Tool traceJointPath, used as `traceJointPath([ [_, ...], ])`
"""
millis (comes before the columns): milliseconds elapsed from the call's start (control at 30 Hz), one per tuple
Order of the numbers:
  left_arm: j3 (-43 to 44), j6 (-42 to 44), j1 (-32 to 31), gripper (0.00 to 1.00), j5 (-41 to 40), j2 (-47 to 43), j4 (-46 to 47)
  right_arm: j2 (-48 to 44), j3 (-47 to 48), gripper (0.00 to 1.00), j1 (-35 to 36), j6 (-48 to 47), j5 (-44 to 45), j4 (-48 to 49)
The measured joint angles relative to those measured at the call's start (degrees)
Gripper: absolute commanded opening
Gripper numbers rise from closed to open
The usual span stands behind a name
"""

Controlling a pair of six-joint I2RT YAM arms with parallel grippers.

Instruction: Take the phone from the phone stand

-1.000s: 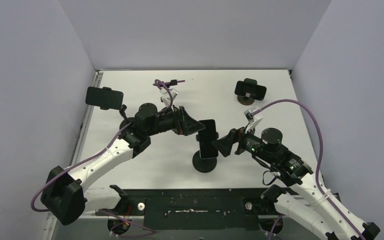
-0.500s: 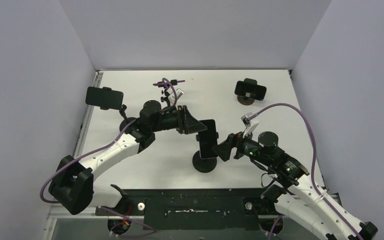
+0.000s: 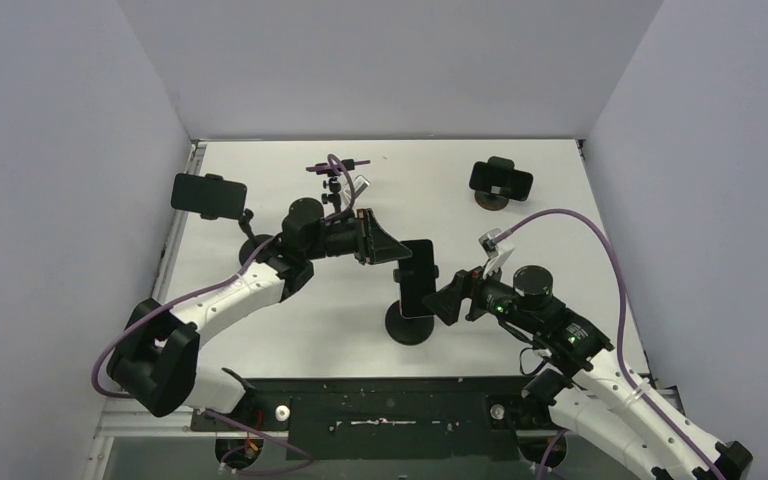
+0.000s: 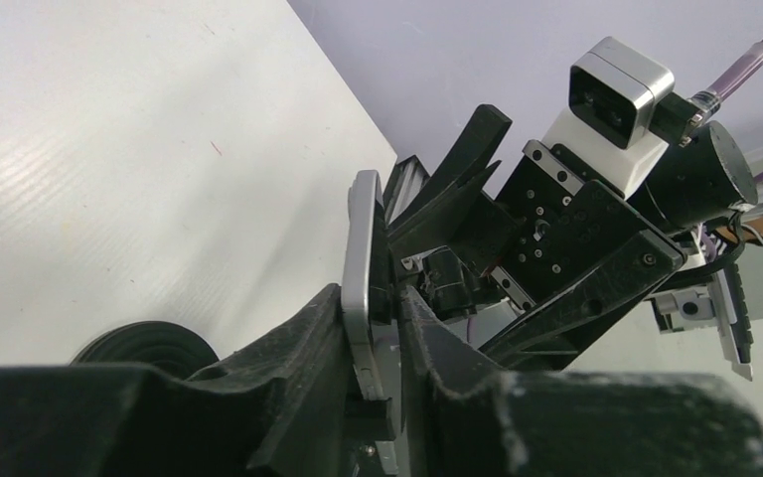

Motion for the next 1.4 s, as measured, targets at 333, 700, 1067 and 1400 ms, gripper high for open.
traceJointPath([
  [333,-0.46,0.24,0.24,0.00,0.81,1.84,5.03,0.00,-0.33,0.74,0.00,-1.62,-0.04,-0.04],
  [700,-8.85,2.91,0.04,0.00,-3.50,-1.07,18.21,0.22,-1.88,0.79,0.00,-3.37,0.59,0.44],
  [1067,-11.52,6.82,-1.27,0.00,-9.62,-2.71,21.29,5.97,7.26,0.95,0.66,-8.55,3.96,-5.38],
  [1400,-12.07,6.21,-1.27,0.00,-13.75,-3.21,20.94,15.58,14.58,1.00,20.81,-9.33,27.50,-8.94],
])
